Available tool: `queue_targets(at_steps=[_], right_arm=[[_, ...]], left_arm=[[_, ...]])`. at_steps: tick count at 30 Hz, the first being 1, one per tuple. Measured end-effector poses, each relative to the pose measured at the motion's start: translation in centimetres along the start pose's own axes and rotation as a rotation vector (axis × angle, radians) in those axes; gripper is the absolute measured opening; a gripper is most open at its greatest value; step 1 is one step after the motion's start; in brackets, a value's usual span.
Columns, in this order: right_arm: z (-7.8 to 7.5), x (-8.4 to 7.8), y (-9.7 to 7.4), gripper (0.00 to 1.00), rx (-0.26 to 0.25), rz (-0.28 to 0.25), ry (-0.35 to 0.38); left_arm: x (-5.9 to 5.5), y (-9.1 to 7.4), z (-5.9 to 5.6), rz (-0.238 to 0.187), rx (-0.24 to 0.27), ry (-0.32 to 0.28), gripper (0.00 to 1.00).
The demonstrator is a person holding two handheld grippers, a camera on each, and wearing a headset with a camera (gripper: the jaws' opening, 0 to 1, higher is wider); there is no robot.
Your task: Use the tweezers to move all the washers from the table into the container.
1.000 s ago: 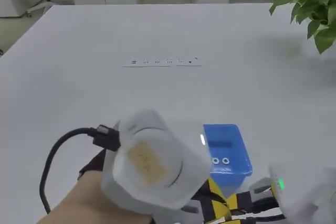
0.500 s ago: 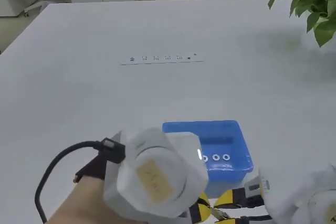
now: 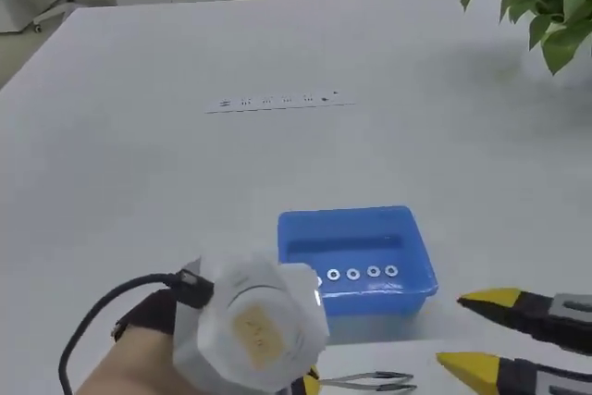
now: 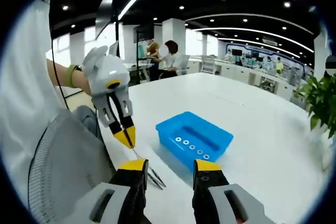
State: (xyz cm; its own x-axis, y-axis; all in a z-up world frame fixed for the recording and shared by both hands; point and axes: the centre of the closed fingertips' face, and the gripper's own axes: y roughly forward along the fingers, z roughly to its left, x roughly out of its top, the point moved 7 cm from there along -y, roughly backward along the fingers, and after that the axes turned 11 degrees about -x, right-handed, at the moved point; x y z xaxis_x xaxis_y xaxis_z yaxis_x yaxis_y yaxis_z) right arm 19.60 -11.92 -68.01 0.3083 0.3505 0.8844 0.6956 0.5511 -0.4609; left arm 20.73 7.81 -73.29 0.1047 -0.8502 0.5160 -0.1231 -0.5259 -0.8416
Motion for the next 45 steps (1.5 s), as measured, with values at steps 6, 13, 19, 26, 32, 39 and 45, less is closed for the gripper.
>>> queue_targets(at_steps=[6,13,19,26,32,39,45], right_arm=[[-2.1,-0.3,-1.3,0.37,-0.154,-0.020,0.051],[-2.5,0.0,-2.0,0.38,-0.204,-0.050,0.080],[-2.1,0.0,-2.3,0.39,-0.201,-0.039,0.056],[-2.5,0.7,-3.4,0.40,-0.213,-0.086,0.096],[-2.1,0.9,-3.7,0.40,-0.197,-0.082,0.082],[-1.5,1.3,-3.9,0.45,-0.188,-0.105,0.117],[-1.2,1.3,-3.2,0.55,-0.213,-0.120,0.126]], left_arm=[[-0.2,1.3,0.3,0.122,0.010,0.010,0.00],[-0.2,2.5,0.2,0.204,-0.007,-0.042,0.00],[-0.7,3.2,-0.2,0.258,-0.010,-0.068,0.00],[-0.9,3.2,-0.4,0.251,0.008,-0.099,0.00],[-1.1,2.1,-1.2,0.140,0.071,-0.187,0.14],[-0.9,-3.3,-3.1,-0.243,0.210,-0.372,0.34],[-0.8,-9.4,-3.7,-0.603,0.412,-0.461,0.56]])
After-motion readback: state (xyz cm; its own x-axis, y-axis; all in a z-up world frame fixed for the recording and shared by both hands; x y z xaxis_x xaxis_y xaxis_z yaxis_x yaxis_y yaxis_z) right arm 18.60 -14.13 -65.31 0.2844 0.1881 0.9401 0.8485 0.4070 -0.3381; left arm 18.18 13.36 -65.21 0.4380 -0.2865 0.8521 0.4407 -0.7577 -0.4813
